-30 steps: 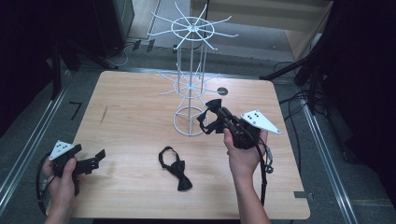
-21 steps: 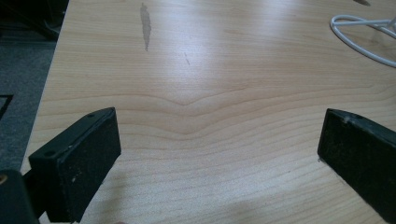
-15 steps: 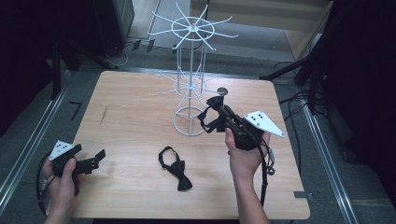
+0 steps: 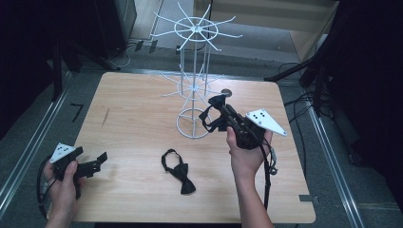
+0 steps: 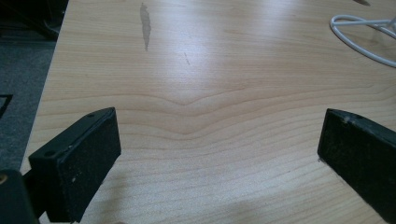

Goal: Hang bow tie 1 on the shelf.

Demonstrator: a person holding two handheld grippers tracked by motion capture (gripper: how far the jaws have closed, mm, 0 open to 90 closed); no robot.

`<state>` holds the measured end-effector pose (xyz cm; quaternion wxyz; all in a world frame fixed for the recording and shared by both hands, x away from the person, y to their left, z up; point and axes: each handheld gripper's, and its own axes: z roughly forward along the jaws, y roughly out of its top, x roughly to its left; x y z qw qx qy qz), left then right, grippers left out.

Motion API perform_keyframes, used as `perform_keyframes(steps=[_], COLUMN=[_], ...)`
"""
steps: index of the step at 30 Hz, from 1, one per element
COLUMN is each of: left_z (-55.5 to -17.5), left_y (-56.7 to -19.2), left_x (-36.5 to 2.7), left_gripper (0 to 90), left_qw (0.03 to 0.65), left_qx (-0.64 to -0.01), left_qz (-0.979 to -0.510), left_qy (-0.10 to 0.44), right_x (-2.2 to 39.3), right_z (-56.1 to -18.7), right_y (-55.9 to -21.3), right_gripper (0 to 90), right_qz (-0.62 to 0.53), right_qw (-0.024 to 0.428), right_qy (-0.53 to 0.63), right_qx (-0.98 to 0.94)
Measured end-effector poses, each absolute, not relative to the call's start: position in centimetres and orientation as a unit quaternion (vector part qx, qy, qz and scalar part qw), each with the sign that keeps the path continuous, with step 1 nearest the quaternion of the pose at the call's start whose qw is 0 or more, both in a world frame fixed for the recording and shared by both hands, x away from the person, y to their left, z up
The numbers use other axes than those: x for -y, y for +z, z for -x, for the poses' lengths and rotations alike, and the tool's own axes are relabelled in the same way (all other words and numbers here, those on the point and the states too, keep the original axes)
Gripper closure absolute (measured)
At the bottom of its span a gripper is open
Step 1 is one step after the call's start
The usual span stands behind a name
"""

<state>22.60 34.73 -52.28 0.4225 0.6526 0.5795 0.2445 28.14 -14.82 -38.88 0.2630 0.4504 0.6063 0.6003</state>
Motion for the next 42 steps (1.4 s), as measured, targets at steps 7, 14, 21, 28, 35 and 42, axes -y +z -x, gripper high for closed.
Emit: perform_keyframes(steps=[7, 14, 21, 28, 35, 42], left_z=[-22.6, -22.6, -22.6, -22.6, -22.6, -22.6], left_y=[-52.3, -52.3, -52.3, -52.3, -52.3, -52.3], left_x=[-34.7, -34.7, -34.7, -34.7, -34.7, -34.8], left_gripper=[0.0, 0.0, 0.0, 0.0, 0.0, 0.0], left_qw=[0.423, 0.422, 0.423, 0.424, 0.424, 0.424], left_qx=[-0.579, -0.579, -0.579, -0.578, -0.579, -0.579], left_qz=[-0.653, -0.653, -0.653, -0.653, -0.652, -0.653], left_qy=[0.244, 0.244, 0.244, 0.244, 0.243, 0.243], right_x=[14.4, 14.1, 13.8, 13.5, 13.2, 13.0], right_z=[-28.9, -29.4, -29.9, -30.6, -31.1, -31.7], right_y=[-39.3, -39.7, -40.1, -40.8, -41.3, -42.1], right_gripper=[83.5, 83.5, 83.5, 83.5, 83.5, 83.4], right_qz=[-0.458, -0.463, -0.466, -0.473, -0.480, -0.487], right_qw=[0.261, 0.262, 0.262, 0.253, 0.242, 0.233], right_qy=[0.595, 0.590, 0.587, 0.583, 0.585, 0.584], right_qx=[-0.607, -0.608, -0.609, -0.610, -0.607, -0.606])
